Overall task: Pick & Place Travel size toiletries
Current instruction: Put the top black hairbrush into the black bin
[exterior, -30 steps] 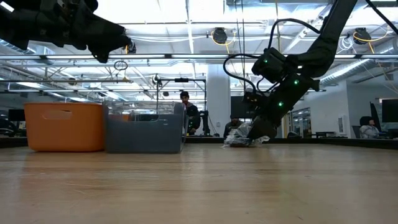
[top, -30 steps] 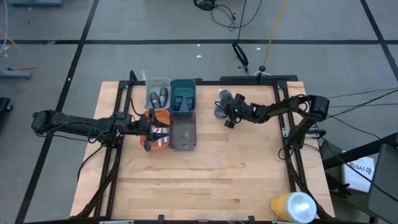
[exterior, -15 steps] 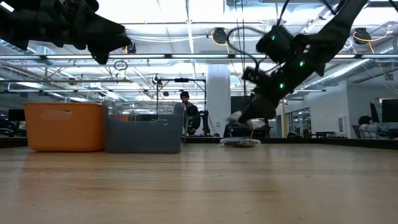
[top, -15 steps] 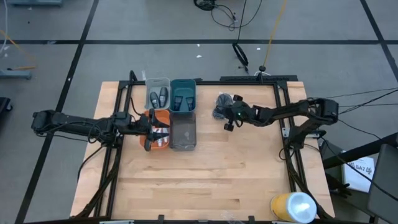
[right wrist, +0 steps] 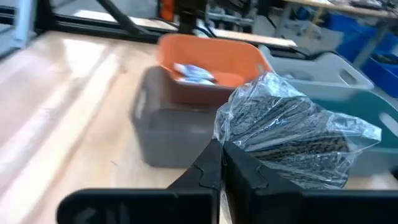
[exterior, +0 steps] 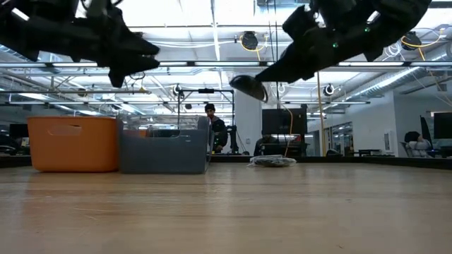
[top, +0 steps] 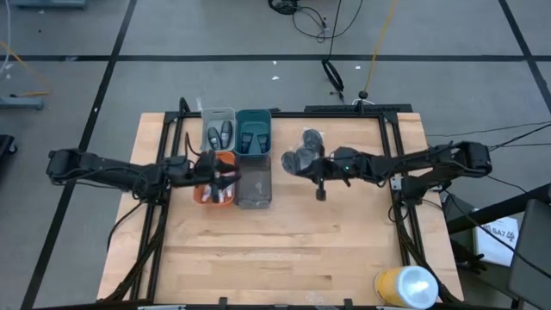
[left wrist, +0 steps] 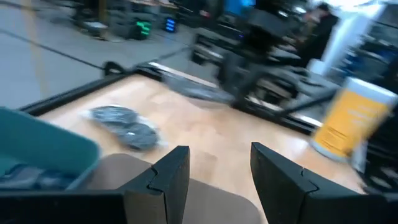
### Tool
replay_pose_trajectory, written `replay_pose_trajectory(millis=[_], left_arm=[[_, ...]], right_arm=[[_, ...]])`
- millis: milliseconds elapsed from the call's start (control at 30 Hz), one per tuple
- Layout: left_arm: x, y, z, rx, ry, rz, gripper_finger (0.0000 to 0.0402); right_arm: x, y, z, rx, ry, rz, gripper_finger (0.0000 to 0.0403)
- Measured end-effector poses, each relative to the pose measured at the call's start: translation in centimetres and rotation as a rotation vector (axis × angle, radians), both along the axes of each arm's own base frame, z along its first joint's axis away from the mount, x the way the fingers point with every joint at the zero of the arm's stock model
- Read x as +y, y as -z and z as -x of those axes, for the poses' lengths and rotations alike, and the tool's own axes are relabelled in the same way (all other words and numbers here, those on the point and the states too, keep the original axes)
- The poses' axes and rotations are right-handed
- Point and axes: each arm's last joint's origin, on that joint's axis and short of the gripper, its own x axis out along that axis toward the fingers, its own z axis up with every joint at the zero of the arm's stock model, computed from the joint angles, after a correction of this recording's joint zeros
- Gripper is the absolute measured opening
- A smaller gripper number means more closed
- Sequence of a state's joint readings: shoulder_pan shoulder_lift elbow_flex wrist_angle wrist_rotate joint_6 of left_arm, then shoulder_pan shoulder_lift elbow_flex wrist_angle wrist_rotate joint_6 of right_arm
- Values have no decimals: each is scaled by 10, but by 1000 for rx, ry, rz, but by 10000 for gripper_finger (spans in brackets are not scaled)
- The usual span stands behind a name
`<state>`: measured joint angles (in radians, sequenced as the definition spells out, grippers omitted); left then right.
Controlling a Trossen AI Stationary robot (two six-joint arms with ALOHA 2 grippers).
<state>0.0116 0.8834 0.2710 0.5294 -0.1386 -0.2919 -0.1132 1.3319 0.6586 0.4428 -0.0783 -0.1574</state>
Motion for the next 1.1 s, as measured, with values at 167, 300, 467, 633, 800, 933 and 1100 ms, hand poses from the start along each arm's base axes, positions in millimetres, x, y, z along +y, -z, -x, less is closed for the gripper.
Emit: replay_pose_trajectory(millis=[167,300,467,633,800,933,1100], left_arm=[[2,11,-14,-12,-89,111,168],[1,18,-25,-73,-63,282,168],[3,17,-49,-144,-90,416,168],[0,15,-92,-88,-16,501,168],[-1,1,-135,-57,78,480,181],[0,-6,-155,-20,56,452,208],[3,-5,-164,63,30,449,235]], right_arm=[[14,0,-1,-3,-42,47,0],[24,0,-2,6,-13,138,0],[35,0,-1,11,-5,221,0],[44,0,-1,15,12,267,0],[52,0,0,15,-6,282,0],[55,1,0,22,6,291,0],[60,2,2,39,42,336,0]])
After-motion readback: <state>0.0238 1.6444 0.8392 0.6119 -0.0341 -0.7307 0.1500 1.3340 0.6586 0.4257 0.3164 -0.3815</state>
